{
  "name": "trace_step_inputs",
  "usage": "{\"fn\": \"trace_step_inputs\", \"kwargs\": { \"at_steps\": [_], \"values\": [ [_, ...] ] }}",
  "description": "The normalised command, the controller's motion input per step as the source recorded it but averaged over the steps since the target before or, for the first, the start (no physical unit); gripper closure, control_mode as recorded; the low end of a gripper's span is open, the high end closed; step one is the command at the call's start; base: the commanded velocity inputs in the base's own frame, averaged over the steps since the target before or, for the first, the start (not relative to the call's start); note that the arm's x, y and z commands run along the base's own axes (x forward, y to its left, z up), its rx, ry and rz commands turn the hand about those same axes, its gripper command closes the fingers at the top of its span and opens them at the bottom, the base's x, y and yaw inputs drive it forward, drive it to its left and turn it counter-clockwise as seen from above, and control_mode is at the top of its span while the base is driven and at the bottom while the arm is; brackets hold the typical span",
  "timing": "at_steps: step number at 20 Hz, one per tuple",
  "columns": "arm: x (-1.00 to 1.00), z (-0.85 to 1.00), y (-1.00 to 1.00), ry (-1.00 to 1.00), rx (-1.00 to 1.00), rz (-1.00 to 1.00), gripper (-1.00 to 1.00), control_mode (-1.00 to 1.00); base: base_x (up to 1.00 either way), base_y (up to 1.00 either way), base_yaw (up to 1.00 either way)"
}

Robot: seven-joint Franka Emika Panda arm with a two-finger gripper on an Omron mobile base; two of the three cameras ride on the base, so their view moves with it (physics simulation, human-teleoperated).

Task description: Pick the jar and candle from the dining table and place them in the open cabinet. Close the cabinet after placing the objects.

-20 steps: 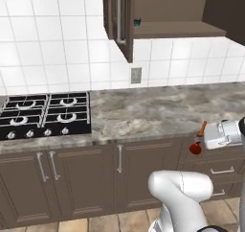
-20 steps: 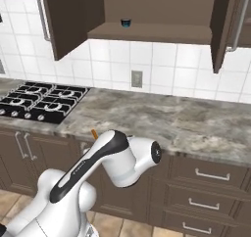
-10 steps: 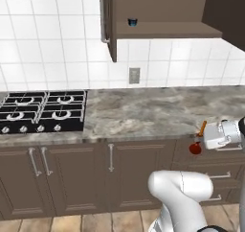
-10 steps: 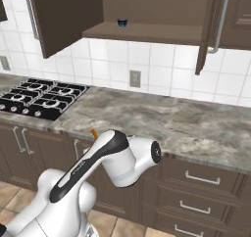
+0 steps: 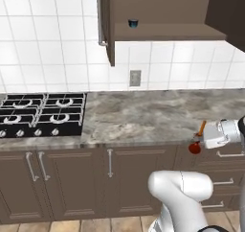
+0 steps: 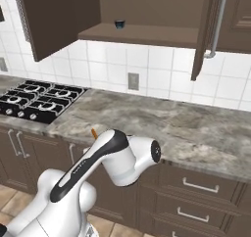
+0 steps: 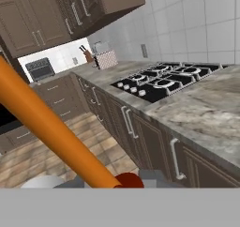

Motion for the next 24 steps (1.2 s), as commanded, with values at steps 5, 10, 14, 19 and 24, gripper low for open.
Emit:
{"fn": "trace_step_inputs", "kwargs": {
  "at_steps": [5, 10, 14, 19, 24],
  "values": [
    [0.0, 0.0, 0.0, 0.0, 0.0, 0.0, 1.0, 1.0, 0.4, 0.0, 0.0],
    [0.0, 0.0, 0.0, 0.0, 0.0, 0.0, 1.0, 1.0, 0.44, 0.04, 0.02],
    [0.0, 0.0, 0.0, 0.0, 0.0, 0.0, 1.0, 1.0, 0.4, 0.09, 0.0],
    [0.0, 0.0, 0.0, 0.0, 0.0, 0.0, 1.0, 1.0, 0.36, 0.15, 0.0],
    [0.0, 0.0, 0.0, 0.0, 0.0, 0.0, 1.0, 1.0, 0.37, 0.08, 0.0]
  ]
}}
